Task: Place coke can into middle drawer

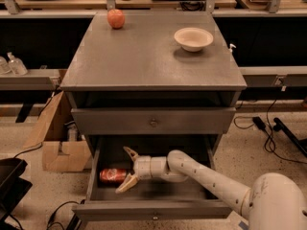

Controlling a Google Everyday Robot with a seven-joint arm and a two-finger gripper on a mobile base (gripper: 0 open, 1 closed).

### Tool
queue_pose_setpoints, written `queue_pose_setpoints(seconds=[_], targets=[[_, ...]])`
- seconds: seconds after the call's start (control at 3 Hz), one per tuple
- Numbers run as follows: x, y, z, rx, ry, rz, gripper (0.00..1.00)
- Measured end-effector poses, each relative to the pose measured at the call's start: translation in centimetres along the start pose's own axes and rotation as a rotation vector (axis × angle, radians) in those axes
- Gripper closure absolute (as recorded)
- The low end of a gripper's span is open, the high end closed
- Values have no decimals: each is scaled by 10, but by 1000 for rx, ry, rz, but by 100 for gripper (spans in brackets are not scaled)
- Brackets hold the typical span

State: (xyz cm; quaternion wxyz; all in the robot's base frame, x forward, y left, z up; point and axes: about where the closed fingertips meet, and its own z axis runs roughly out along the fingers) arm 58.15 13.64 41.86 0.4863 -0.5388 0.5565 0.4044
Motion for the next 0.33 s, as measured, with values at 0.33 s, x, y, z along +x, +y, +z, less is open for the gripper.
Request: queue_pose_setpoints(seconds=[0.33], targets=[[0, 0, 0, 0, 0, 0, 0]])
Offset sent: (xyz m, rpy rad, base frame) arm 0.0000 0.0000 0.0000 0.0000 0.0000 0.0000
